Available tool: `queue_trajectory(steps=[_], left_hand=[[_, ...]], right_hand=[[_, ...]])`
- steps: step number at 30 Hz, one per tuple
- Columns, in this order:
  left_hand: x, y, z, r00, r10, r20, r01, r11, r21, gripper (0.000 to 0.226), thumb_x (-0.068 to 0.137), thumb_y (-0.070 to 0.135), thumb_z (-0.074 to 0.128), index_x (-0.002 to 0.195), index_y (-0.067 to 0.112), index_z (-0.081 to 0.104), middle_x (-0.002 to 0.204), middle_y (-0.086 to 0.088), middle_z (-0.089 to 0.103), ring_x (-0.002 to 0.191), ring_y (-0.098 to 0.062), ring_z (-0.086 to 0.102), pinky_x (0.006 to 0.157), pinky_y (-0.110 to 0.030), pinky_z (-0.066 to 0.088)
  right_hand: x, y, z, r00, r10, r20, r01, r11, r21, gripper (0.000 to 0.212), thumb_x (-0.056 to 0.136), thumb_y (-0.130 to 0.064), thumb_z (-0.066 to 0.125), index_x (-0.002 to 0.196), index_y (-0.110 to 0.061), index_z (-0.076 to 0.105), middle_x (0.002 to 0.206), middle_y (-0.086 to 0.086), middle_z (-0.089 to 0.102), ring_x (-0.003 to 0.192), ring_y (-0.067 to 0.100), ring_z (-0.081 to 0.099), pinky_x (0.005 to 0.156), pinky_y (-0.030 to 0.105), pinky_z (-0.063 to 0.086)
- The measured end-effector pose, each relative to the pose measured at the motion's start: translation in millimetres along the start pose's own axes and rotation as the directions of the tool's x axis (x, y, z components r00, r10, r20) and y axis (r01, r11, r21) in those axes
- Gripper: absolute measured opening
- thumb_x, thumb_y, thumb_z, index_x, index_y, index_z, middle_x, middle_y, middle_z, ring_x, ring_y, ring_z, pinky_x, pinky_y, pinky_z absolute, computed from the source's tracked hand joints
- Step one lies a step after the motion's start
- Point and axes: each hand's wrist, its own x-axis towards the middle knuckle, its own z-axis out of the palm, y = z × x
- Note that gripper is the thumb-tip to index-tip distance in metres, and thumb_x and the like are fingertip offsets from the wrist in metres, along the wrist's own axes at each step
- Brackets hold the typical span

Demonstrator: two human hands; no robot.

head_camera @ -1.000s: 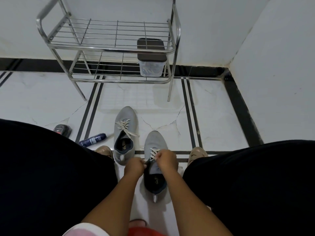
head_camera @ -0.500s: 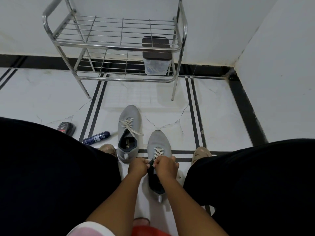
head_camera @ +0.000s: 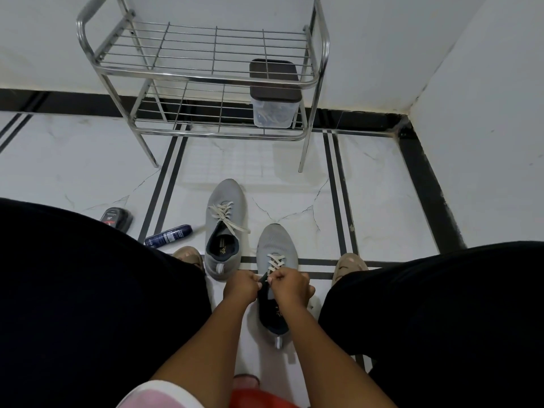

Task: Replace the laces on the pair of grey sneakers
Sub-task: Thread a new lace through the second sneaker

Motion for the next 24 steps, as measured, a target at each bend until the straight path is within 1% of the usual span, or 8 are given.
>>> queue_trajectory(steps=[3,6,9,13,15,18,21,24], left_hand=[[-3.9,2.5,-1.6,1.0,0.018,-0.004,-0.018,1.0,0.009,0.022,0.083,0.0,0.062,0.074,0.018,0.071,0.09,-0.018,0.072,0.091,-0.033,0.068,0.087,-0.047,0.055],[-11.4,6.8,-3.0,1.0,0.019,-0.003,-0.019,1.0,0.016,0.033,0.084,-0.002,0.06,0.064,0.023,0.067,0.073,-0.011,0.067,0.09,-0.034,0.069,0.086,-0.047,0.056],[-17.1,10.3,-3.6,1.0,0.005,0.005,-0.005,1.0,0.013,0.033,0.085,-0.001,0.059,0.064,0.023,0.066,0.072,-0.01,0.065,0.091,-0.034,0.069,0.087,-0.046,0.055],[-23.3,15.0,-2.6,1.0,0.006,0.006,-0.006,1.0,-0.008,0.028,0.086,0.003,0.061,0.066,0.021,0.065,0.079,-0.014,0.068,0.089,-0.032,0.069,0.086,-0.044,0.056],[-22.4,14.8,-2.5,1.0,-0.002,-0.001,0.002,0.999,-0.032,0.028,0.088,0.005,0.058,0.064,0.018,0.064,0.076,-0.014,0.067,0.087,-0.033,0.068,0.085,-0.045,0.054],[-18.4,13.3,-1.5,1.0,0.003,-0.007,-0.003,0.998,-0.065,0.031,0.091,0.005,0.048,0.067,0.018,0.064,0.09,-0.023,0.068,0.091,-0.04,0.066,0.081,-0.045,0.053],[-22.5,16.1,0.4,0.999,0.039,-0.017,-0.038,0.998,0.052,0.023,0.085,0.007,0.054,0.067,0.021,0.061,0.078,-0.013,0.066,0.08,-0.033,0.066,0.076,-0.042,0.055],[-30.6,24.0,2.7,0.996,0.077,-0.038,-0.07,0.985,0.159,0.015,0.081,0.016,0.058,0.066,0.018,0.059,0.077,-0.011,0.066,0.083,-0.032,0.067,0.077,-0.041,0.057]], right_hand=[[1.8,0.0,0.6,0.999,-0.024,0.027,0.025,0.999,-0.038,0.017,0.088,-0.029,0.058,0.087,-0.035,0.074,0.104,-0.009,0.063,0.114,0.018,0.043,0.087,0.03,0.029],[1.4,1.2,-3.5,0.993,-0.09,0.07,0.097,0.99,-0.102,0.022,0.09,-0.023,0.054,0.09,-0.033,0.074,0.091,-0.007,0.06,0.118,0.016,0.04,0.094,0.03,0.028],[-0.9,1.2,-9.6,0.988,-0.122,0.099,0.135,0.981,-0.139,0.022,0.092,-0.023,0.054,0.097,-0.033,0.073,0.073,-0.008,0.033,0.119,0.02,0.037,0.102,0.03,0.03],[-3.5,-0.8,-0.4,0.995,-0.098,0.023,0.099,0.989,-0.109,0.021,0.091,-0.025,0.055,0.095,-0.033,0.074,0.107,-0.002,0.045,0.114,0.027,0.037,0.1,0.027,0.035],[-3.5,0.2,4.4,0.989,-0.147,-0.012,0.145,0.981,-0.128,0.017,0.092,-0.026,0.055,0.098,-0.031,0.069,0.108,0.001,0.045,0.109,0.026,0.04,0.095,0.027,0.038],[-0.6,3.5,5.6,0.975,-0.218,-0.041,0.211,0.969,-0.126,0.015,0.091,-0.021,0.054,0.105,-0.026,0.057,0.112,0.006,0.051,0.103,0.027,0.043,0.091,0.029,0.039],[-0.6,6.3,1.6,0.96,-0.279,0.009,0.276,0.946,-0.169,0.02,0.09,-0.021,0.051,0.11,-0.024,0.051,0.115,0.008,0.052,0.105,0.028,0.043,0.092,0.031,0.038],[-1.7,10.9,-7.4,0.946,-0.317,-0.073,0.294,0.929,-0.225,0.033,0.085,-0.029,0.056,0.115,-0.02,0.047,0.118,0.006,0.053,0.11,0.027,0.046,0.092,0.035,0.037]])
